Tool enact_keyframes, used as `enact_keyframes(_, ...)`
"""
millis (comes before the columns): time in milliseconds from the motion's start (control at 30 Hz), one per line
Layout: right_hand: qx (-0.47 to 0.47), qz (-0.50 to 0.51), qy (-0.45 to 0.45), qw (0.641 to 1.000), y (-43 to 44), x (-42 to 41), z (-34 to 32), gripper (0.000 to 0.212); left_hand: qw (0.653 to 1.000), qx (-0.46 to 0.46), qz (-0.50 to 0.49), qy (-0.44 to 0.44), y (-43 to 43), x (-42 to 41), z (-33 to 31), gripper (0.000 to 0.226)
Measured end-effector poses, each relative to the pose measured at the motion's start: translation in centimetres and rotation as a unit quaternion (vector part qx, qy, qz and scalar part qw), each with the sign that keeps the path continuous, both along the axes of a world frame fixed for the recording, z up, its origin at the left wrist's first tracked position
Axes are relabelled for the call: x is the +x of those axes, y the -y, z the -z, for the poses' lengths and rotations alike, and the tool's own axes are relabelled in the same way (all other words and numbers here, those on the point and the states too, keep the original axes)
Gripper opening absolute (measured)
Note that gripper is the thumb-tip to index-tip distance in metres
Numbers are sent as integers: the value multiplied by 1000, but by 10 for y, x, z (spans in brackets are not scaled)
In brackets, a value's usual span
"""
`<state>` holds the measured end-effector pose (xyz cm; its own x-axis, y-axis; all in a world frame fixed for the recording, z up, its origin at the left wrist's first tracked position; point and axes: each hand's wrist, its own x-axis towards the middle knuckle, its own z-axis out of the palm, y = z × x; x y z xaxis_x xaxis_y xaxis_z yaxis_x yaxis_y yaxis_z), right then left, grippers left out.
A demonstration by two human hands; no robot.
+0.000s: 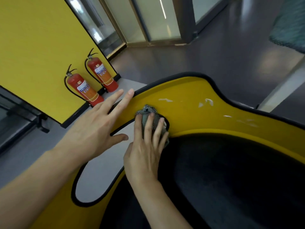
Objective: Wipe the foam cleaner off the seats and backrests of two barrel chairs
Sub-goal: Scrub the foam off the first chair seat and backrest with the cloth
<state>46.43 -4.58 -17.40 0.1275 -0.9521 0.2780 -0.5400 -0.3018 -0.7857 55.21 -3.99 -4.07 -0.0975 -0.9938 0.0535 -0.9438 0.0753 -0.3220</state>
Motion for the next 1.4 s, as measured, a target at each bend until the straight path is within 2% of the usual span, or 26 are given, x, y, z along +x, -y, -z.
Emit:
enact_keyframes(167, 5, 65, -9, 998, 38, -49, -5, 93, 999, -32, -9, -10, -3, -4, 3, 123)
enact_keyframes(267, -11, 86, 20, 996, 39, -40, -16, 93, 999, -48, -9, -13, -2, -6, 5, 122)
enact_keyframes(400, -101, -3, -31, 994, 27, -22, -8, 98, 999, -49, -11, -13, -2, -6, 6, 124)
enact_keyframes(500, -145, 5, -109, 983, 46, -53, 14, 100, 998, -61, -7, -2, -2, -6, 7, 123)
enact_keyframes(567, -142, 45, -130, 980, 59, -70, 22, 98, 998, -64, -5, -1, -1, -5, 8, 120)
enact_keyframes(667, -115, 73, -91, 986, 55, -58, 12, 93, 997, -75, 3, 0, 0, -3, 10, 119)
enact_keyframes(733, -105, 61, -81, 989, 45, -38, 8, 96, 997, -83, 8, 3, 1, -1, 12, 119)
enact_keyframes(800, -121, 23, -112, 986, 39, -31, 14, 100, 996, -88, 11, 6, 3, 1, 13, 120)
enact_keyframes(933, -175, -12, -214, 961, 54, -80, 24, 96, 995, -93, 21, 13, 3, 5, 14, 121)
enact_keyframes(1033, -199, -2, -269, 942, 72, -127, 16, 92, 995, -96, 21, 14, 3, 7, 15, 120)
enact_keyframes(1167, -244, -52, -335, 909, 77, -154, 12, 84, 995, -100, 12, 19, 4, 6, 16, 118)
enact_keyframes(1333, -294, -130, -372, 871, 72, -182, 13, 72, 994, -106, 4, 23, 5, 3, 16, 115)
enact_keyframes(1400, -282, -164, -363, 873, 63, -194, 19, 68, 994, -110, 3, 22, 6, 2, 16, 110)
